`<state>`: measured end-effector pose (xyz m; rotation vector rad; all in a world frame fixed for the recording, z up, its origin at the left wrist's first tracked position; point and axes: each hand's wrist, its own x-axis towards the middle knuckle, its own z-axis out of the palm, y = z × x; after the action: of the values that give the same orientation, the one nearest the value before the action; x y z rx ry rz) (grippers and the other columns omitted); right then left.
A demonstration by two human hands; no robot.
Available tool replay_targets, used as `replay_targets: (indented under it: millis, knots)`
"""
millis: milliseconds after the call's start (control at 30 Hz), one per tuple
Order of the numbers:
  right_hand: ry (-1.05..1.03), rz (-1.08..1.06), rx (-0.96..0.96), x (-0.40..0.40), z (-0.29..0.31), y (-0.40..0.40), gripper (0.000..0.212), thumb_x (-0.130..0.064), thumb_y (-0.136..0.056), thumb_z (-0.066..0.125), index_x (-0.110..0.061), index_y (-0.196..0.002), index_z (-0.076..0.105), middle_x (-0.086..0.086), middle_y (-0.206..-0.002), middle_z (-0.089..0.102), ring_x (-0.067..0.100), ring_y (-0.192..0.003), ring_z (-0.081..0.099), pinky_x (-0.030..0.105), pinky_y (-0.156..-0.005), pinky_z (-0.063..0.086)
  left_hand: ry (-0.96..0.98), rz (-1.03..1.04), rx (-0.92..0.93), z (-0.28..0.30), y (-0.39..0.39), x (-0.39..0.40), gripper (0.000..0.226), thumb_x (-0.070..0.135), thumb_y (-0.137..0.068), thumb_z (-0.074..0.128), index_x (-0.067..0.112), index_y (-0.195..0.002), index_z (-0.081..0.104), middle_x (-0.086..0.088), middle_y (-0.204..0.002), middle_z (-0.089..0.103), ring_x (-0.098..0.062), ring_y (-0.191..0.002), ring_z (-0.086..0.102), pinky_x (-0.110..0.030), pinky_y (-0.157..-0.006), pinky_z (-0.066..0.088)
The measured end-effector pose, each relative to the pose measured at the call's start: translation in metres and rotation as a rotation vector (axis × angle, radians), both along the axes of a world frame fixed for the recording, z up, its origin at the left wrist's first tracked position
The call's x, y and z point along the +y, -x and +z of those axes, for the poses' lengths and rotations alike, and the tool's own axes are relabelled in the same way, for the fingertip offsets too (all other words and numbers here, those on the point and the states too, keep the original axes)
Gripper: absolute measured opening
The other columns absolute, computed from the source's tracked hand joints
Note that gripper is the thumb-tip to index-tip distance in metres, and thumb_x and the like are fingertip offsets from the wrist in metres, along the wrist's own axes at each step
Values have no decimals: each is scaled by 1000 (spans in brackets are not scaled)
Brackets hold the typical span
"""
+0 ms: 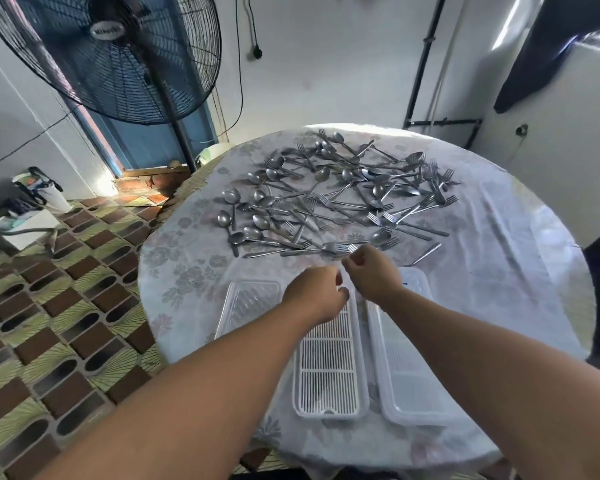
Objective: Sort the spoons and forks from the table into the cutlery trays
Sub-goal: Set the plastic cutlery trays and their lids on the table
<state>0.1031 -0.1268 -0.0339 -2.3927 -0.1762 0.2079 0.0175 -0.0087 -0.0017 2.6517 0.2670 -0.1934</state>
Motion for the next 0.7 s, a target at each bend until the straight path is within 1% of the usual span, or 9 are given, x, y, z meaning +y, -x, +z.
replay_targets:
  millis: [100, 167, 200, 267, 333, 400, 467, 567, 700]
  knots:
    - [-12, -64, -33, -30, 0, -10, 18, -38, -95, 64, -20, -96, 64, 2, -93, 70, 26, -88, 62, 32, -69, 39, -18, -73, -3, 0, -12, -33, 28, 39, -93, 61, 21, -115, 65, -4, -119, 67, -27, -108, 63, -37, -86, 54]
    - [-2, -97, -46, -53, -4, -15, 18, -37, -95, 63, -20, -100, 64, 5, -98, 70, 29, -93, 63, 33, -72, 41, -42, -116, 5, -3, -18, -51, 31, 39, -92, 64, 22, -118, 65, -4, -123, 66, -27, -110, 62, -35, -84, 51]
    - [1, -114, -47, -65, -6, -17, 19, -37, -96, 63, -20, -104, 65, 7, -103, 69, 30, -98, 63, 34, -76, 44, -59, -139, 11, -5, -20, -59, 34, 40, -92, 65, 22, -121, 65, -3, -126, 65, -26, -112, 61, -35, -84, 51]
    - [19, -156, -31, -88, -14, -20, 27, -40, -95, 64, -21, -114, 64, 11, -119, 63, 33, -114, 58, 37, -90, 48, -99, -189, 20, -9, -24, -75, 39, 41, -91, 66, 24, -125, 64, -2, -130, 62, -27, -119, 58, -37, -90, 50]
    - [64, -182, -8, -107, -22, -21, 35, -41, -95, 64, -20, -123, 60, 14, -129, 56, 37, -124, 50, 41, -101, 44, -149, -236, 39, -13, -25, -88, 44, 43, -91, 66, 24, -131, 62, -2, -134, 58, -28, -126, 51, -40, -96, 49]
    - [81, -196, 33, -120, -29, -21, 45, -41, -94, 65, -18, -132, 54, 18, -135, 51, 40, -129, 45, 43, -107, 39, -205, -281, 70, -15, -27, -99, 54, 49, -91, 68, 25, -138, 59, -2, -138, 55, -30, -133, 44, -43, -101, 45]
    - [96, -206, 93, -128, -33, -19, 56, -42, -95, 64, -17, -142, 47, 20, -143, 44, 42, -134, 40, 46, -110, 36, -247, -311, 115, -17, -27, -109, 63, 55, -87, 70, 26, -142, 56, -1, -142, 53, -30, -137, 40, -44, -104, 43]
    - [118, -192, 164, -132, -42, -17, 65, -45, -98, 61, -17, -152, 38, 19, -152, 36, 44, -138, 38, 48, -111, 35, -317, -332, 215, -21, -26, -120, 74, 65, -80, 73, 26, -141, 56, 0, -140, 55, -31, -136, 39, -45, -101, 43]
    - [11, -199, 246, -128, -55, -18, 65, -47, -98, 61, -19, -153, 38, 16, -152, 41, 40, -135, 45, 48, -111, 41, -399, -337, 322, -26, -28, -126, 75, 72, -75, 74, 27, -134, 60, 0, -130, 61, -32, -133, 41, -44, -97, 43]
